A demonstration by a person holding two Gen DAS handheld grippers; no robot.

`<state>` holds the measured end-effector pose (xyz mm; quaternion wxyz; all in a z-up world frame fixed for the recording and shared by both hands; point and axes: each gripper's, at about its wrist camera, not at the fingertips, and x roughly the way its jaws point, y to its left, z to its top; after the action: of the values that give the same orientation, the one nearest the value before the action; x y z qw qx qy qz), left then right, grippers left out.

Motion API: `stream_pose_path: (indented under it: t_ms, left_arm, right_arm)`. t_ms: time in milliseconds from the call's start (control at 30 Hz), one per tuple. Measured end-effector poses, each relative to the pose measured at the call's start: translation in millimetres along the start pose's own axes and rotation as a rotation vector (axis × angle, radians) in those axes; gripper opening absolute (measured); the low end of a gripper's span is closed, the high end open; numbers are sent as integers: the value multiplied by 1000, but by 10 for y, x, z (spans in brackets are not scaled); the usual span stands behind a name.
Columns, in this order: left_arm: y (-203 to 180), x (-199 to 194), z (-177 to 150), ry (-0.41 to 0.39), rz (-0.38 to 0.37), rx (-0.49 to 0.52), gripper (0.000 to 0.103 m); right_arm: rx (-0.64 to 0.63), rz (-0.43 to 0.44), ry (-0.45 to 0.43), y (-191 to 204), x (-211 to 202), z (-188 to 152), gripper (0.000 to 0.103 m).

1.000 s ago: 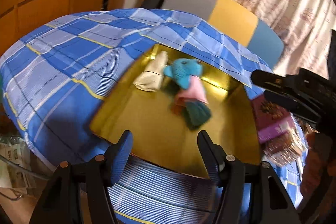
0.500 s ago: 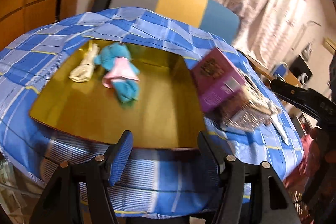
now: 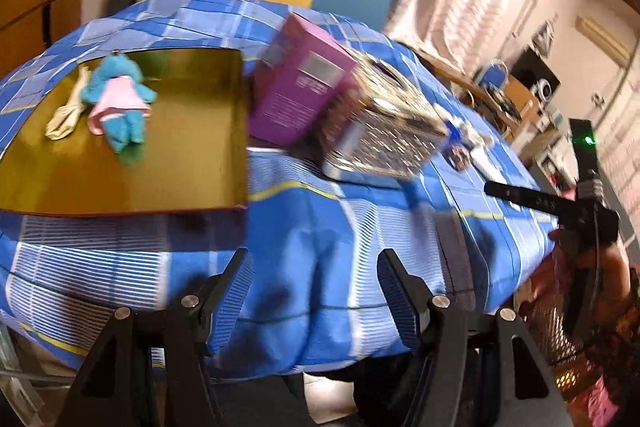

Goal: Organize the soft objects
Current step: 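Move the left tool to the brown scrunchie while the right tool reaches the white mesh cloth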

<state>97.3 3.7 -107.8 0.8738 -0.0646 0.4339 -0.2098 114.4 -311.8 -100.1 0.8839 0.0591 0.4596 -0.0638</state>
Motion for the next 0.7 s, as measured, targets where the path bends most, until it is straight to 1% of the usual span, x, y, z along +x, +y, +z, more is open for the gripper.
stream_pose_path:
  t_ms: [133, 233, 367, 500, 600, 700]
  left_arm:
    - [-232, 87, -37, 36, -9, 55, 65]
    - [-400, 151, -56, 57, -19, 91, 65]
    - [-632, 226, -76, 80, -34, 142, 65]
    - [-816, 308, -54, 100, -40, 170, 65]
    - [-933, 390, -27, 122, -48, 184, 65]
    - [-1068, 490, 23, 139, -59, 203, 65]
  right_arm:
    - [32, -106, -3, -564, 66, 13, 76]
    - [60, -172, -24, -964, 100, 106, 82]
    - [43, -223, -46, -1339, 236, 313, 84]
    - [46, -188, -26, -1564, 475, 465, 84]
    - [60, -173, -8, -1693, 612, 482, 84]
    - [83, -122, 6, -1747, 734, 440, 84]
